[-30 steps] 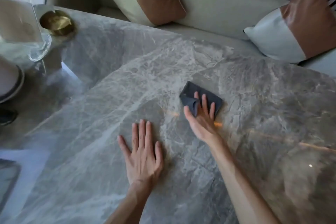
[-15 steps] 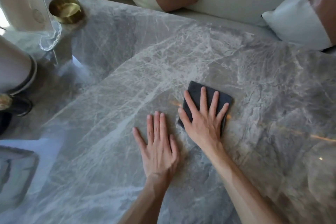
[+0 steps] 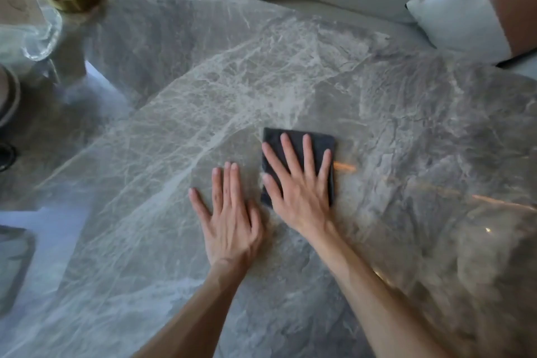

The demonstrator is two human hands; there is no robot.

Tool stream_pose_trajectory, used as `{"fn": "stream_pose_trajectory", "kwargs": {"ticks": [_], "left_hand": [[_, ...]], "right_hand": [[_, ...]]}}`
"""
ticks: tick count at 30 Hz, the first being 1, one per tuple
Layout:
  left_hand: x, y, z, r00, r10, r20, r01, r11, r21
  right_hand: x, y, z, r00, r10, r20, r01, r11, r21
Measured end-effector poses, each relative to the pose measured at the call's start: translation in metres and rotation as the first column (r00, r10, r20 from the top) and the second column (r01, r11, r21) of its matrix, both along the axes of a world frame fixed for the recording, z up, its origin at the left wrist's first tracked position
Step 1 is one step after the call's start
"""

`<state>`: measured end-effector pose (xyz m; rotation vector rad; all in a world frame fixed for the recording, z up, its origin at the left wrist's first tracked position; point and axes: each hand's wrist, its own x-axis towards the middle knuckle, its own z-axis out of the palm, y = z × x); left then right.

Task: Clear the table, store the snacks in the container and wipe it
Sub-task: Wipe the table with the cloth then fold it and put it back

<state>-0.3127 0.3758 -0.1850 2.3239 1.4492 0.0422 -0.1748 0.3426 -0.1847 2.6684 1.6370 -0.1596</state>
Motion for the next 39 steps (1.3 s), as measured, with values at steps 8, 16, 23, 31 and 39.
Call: {"fn": "stream_pose_trajectory", "kwargs": {"ticks": [8,16,23,31,39], "left_hand": [[0.003,0.000,-0.003,1.000,0.007,-0.022,-0.006,1.000,0.030],[0.003,-0.002,-0.003,0.998,-0.008,-0.056,0.010,1.000,0.027],[0.005,-0.003,-0.003,0.995,0.003,-0.101,0.002,0.999,0.052],[0.006,-0.003,-0.003,0.996,0.001,-0.087,0.004,0.998,0.064],[0.003,-0.001,-0.004,0.997,-0.002,-0.077,0.007,0.998,0.062]], "right_hand": [[0.104,0.040,-0.010,0.870,-0.481,-0.105,0.484,0.875,-0.005],[0.017,-0.066,0.010,0.998,0.069,-0.009,-0.070,0.994,-0.084],[0.103,0.036,-0.011,0.906,-0.419,-0.066,0.420,0.907,0.015],[0.081,-0.072,0.009,0.993,0.115,-0.012,-0.116,0.988,-0.100],[0.075,0.045,-0.002,0.996,-0.085,-0.026,0.085,0.996,0.002]]}}
